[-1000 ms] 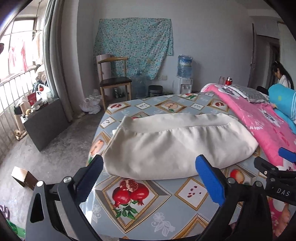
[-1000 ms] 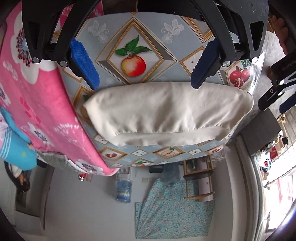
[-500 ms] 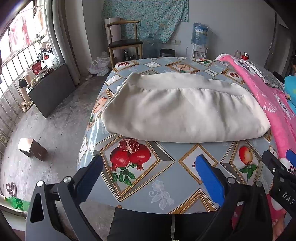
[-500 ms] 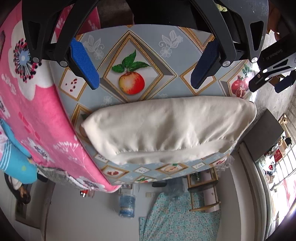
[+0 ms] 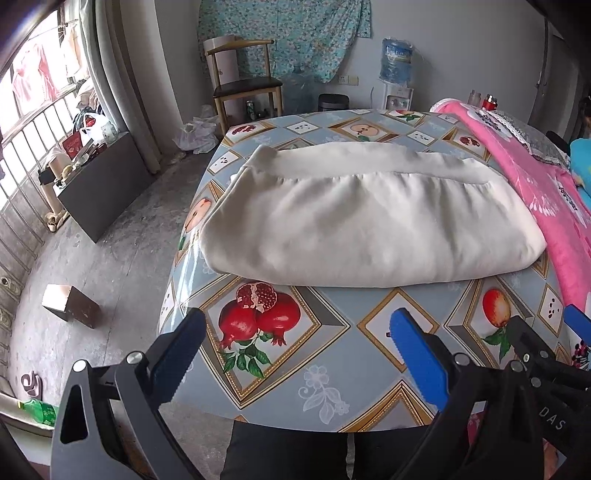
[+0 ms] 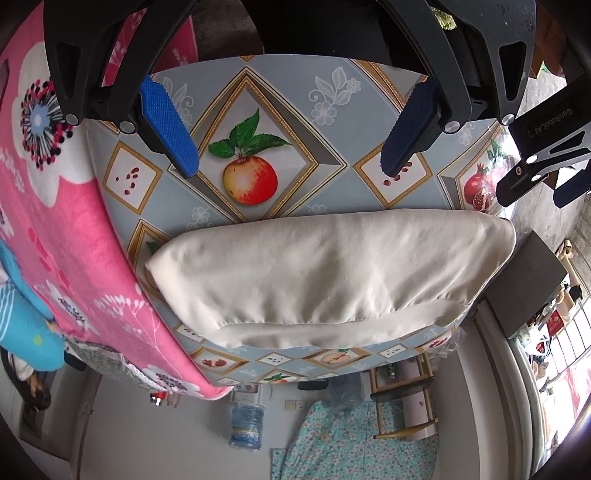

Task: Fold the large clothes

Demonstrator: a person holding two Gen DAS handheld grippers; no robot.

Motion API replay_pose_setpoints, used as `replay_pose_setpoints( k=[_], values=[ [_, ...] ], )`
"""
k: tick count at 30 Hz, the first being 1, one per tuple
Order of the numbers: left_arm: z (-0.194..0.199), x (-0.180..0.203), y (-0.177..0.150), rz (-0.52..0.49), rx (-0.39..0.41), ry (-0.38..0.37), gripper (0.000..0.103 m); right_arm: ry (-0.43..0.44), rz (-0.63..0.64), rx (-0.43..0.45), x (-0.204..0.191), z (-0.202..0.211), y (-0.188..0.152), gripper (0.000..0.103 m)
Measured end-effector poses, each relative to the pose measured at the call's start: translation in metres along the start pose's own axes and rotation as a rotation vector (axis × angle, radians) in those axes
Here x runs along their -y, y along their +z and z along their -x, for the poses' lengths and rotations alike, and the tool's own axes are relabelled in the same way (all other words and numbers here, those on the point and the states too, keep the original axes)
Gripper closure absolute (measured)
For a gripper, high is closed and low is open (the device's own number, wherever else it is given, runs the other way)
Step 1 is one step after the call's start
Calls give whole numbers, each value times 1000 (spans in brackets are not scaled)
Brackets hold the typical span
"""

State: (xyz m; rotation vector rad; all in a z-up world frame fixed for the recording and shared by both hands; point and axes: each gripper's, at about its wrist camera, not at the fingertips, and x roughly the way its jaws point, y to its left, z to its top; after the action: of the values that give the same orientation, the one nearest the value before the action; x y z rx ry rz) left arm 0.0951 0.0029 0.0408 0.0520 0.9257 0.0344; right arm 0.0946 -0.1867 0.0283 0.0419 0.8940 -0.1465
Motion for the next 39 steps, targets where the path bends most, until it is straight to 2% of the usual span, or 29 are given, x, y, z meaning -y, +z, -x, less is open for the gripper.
replay_pose_setpoints(
  k=[21, 39],
  values=[
    [-16, 16, -2, -37, -55, -23, 5, -13, -8, -12, 6, -4, 5, 7],
    [-15, 20, -4, -43, -64, -36, 5, -33, 6, -25, 1, -4, 1, 7]
  ],
)
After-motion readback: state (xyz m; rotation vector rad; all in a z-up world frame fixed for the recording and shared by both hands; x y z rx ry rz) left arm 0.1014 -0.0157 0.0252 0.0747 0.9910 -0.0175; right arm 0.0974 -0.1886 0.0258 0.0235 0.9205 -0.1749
